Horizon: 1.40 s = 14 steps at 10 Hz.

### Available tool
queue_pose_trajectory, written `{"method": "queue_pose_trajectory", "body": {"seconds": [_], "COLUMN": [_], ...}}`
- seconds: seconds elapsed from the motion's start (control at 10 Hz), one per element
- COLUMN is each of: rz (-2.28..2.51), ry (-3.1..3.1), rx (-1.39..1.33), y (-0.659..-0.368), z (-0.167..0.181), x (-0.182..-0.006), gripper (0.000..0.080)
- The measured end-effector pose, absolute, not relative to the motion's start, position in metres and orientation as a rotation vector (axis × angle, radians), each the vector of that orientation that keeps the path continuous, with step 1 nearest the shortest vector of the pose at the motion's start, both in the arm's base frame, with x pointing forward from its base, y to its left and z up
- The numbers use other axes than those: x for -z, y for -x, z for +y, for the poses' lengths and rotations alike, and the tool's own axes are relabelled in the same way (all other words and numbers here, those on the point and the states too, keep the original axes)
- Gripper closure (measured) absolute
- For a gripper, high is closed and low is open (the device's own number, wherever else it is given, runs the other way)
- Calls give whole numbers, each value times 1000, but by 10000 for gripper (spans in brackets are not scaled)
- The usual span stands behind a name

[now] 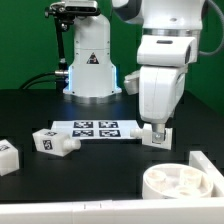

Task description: Assemble stool

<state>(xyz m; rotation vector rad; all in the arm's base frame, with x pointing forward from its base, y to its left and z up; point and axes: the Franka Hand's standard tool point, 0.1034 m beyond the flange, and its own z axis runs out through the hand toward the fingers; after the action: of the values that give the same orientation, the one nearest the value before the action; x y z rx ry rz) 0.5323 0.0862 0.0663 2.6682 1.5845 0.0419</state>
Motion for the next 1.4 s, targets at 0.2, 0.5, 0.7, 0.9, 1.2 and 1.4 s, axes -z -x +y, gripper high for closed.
{"method": "queue_pose_trajectory", "body": {"seconds": [0.2,0.5,0.7,0.9,1.2,1.4], "rz": [1577,1511,1444,1407,1406,1370], "ry": [-2676,-2631,-2652,-2570,-2401,-2322], "rx": [-11,169,222,472,748,867], "y": [-528,-470,-462,-453,-433,-417], "z": [92,130,138,141,145,148], "x": [-65,-69,-67,-66,-39,-33], "gripper": [151,151,151,151,151,151]}}
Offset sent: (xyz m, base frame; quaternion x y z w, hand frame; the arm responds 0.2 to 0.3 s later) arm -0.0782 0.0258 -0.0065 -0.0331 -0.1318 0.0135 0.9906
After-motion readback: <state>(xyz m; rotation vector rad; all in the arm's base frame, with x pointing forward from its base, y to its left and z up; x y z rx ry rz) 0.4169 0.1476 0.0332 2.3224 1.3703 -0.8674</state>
